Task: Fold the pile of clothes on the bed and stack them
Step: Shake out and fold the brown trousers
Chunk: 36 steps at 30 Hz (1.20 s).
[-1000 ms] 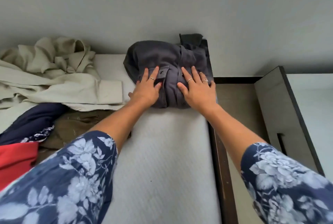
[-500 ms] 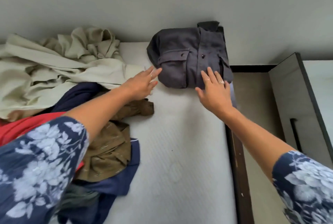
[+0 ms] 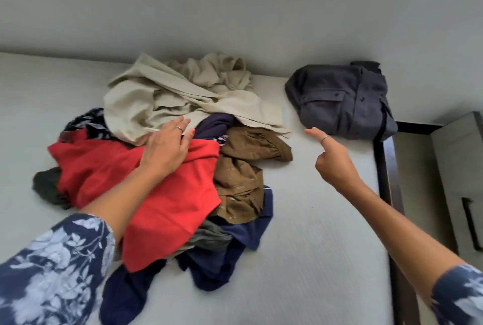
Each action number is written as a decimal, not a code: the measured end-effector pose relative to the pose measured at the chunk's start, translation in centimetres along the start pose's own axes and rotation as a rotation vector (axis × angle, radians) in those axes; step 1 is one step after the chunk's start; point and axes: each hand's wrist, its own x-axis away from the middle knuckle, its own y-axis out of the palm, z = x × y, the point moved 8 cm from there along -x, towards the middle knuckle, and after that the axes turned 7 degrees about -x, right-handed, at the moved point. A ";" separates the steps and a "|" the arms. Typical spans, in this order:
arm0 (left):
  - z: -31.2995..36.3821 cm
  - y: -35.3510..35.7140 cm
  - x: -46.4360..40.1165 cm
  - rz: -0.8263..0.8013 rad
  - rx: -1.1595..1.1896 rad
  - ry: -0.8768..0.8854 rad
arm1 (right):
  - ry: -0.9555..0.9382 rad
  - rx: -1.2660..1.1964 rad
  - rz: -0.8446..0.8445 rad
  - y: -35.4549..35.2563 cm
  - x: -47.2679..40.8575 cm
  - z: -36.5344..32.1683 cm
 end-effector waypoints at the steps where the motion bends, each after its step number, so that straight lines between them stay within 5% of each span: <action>1: -0.9 -0.6 1.0 0.009 0.022 -0.015 | -0.005 -0.028 -0.009 1.0 0.5 -1.7; 7: -4.7 -1.1 7.1 0.011 0.056 -0.038 | 0.001 -0.003 -0.056 8.2 2.7 -7.4; 14: -1.4 1.8 8.8 -0.002 -0.008 0.184 | 0.122 0.541 -0.318 18.0 4.5 -2.5; 19: 0.9 3.8 7.6 0.068 -0.041 0.303 | 0.190 0.602 -0.293 20.2 3.4 -0.5; 24: 1.3 3.8 8.0 -0.005 -0.015 0.305 | 0.136 0.444 -0.176 17.7 3.0 -3.3; 31: 2.1 -1.4 10.9 -0.409 0.049 0.215 | 0.026 0.267 -0.138 12.2 6.4 -15.8; 36: 5.4 -9.6 11.0 -0.339 0.454 0.209 | 0.025 -0.019 0.090 2.4 8.0 -24.8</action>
